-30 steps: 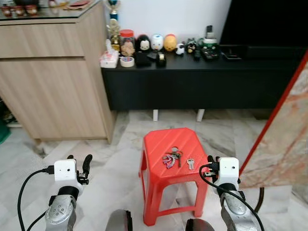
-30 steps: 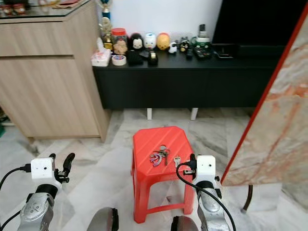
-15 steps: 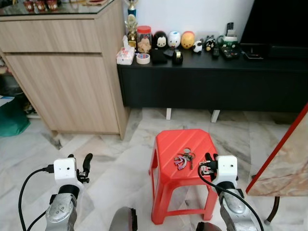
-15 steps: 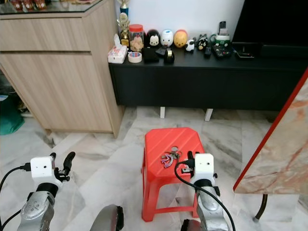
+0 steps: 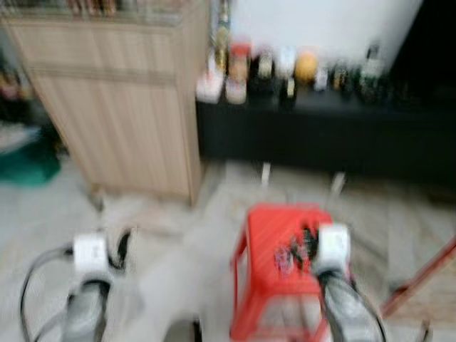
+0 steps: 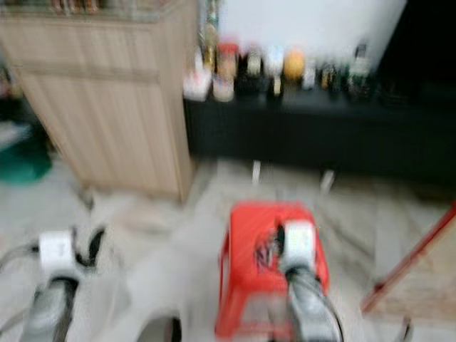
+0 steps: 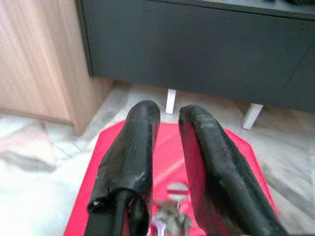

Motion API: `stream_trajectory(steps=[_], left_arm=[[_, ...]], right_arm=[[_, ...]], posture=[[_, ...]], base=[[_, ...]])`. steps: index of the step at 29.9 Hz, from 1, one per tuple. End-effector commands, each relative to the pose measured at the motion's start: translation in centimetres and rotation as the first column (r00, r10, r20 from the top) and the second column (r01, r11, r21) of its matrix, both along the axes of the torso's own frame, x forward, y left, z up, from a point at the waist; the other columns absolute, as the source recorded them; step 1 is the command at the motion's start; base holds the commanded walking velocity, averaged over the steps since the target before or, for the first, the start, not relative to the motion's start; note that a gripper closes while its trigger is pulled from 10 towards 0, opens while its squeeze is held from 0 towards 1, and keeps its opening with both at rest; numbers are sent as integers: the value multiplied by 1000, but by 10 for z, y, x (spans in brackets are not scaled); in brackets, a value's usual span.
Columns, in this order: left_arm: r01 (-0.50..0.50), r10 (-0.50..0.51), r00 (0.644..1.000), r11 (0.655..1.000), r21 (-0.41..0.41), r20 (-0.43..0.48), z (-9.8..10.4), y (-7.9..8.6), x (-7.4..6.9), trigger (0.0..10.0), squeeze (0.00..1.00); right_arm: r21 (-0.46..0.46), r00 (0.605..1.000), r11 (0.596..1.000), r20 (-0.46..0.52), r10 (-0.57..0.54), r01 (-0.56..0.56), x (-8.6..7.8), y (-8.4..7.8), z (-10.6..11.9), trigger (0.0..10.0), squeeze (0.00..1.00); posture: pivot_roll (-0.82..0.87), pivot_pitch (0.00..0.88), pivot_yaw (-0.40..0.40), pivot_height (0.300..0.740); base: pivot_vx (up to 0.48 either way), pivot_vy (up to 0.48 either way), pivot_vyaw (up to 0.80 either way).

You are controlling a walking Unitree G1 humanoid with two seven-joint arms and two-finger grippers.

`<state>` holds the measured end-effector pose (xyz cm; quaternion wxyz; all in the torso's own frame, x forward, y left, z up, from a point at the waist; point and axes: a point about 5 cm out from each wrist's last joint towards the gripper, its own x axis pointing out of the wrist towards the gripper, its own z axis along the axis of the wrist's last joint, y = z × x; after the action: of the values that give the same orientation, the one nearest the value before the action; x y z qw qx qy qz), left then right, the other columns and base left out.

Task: Hang keys on a hook

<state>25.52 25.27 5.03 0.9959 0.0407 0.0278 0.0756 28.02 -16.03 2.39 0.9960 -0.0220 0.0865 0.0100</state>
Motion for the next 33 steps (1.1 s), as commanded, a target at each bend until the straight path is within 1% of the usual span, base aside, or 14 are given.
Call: stream_trajectory(steps=[1,8,11,13,16,18,20,25,26,27,28,30,32,33], left_arm=[[28,-28,1000,1000,-13,-3,-1,-9,3,10000,0],[27,-27,1000,1000,-10,-4,-1,-8,3,10000,0],[26,-26,1000,1000,-8,-5,-2,-8,2,10000,0],[26,-27,1000,1000,-5,-7,-2,-8,1,10000,0],[26,-26,1000,1000,-4,-9,-2,-7,1,10000,0],[24,-24,1000,1000,-1,-14,-3,-6,0,10000,0],[23,-23,1000,1000,1,-14,-3,-5,-1,10000,0],[31,-31,999,999,6,-18,-2,-5,-1,10000,0],[31,-31,999,999,6,-18,-2,-5,-1,10000,0],[44,-43,999,999,9,-22,-2,-6,-1,10000,0],[48,-48,999,999,9,-23,-2,-7,0,10000,0],[52,-52,998,999,9,-25,-2,-7,0,10000,0],[65,-65,998,998,11,-27,-2,-10,2,10000,0],[67,-67,997,998,12,-25,-2,-10,2,10000,0]], right_arm=[[-10,999,999,-29,-45,45,-7,-15,-7,10000,0],[-7,997,998,-40,-65,64,-7,-16,-8,10000,0],[-3,996,997,-50,-79,79,-8,-17,-11,10000,0],[-9,990,993,-79,-120,120,-10,-22,-15,10000,0],[-5,986,990,-94,-141,142,-11,-25,-17,10000,0],[11,971,980,-138,-196,199,-13,-31,-23,10000,0],[20,963,976,-167,-212,218,-13,-34,-26,10000,0],[32,951,978,-244,-191,204,-11,-31,-33,10000,0],[32,951,978,-244,-191,204,-11,-31,-33,10000,0],[25,941,979,-282,-186,201,-9,-29,-36,10000,0],[30,938,979,-293,-184,202,-8,-28,-37,10000,0],[36,937,978,-297,-185,205,-7,-28,-37,10000,0],[76,949,974,-255,-186,211,1,-25,-29,10000,0],[92,959,976,-226,-172,197,4,-23,-25,10000,0]], posture=[[30,0,-15,613],[34,0,-16,613],[33,0,-16,613],[38,0,-16,613],[38,0,-17,613],[41,0,-16,613],[42,0,-15,613],[40,0,-6,613],[40,0,-6,613],[36,0,-1,613],[35,0,2,613],[37,0,2,613],[51,0,0,613],[52,0,-2,613]], base=[[300,0,0],[297,0,0],[0,0,0],[0,0,0],[0,0,0],[0,0,0],[0,0,0],[0,0,0],[0,0,0],[0,0,0],[0,0,0],[0,0,0],[0,0,0],[0,0,0]])
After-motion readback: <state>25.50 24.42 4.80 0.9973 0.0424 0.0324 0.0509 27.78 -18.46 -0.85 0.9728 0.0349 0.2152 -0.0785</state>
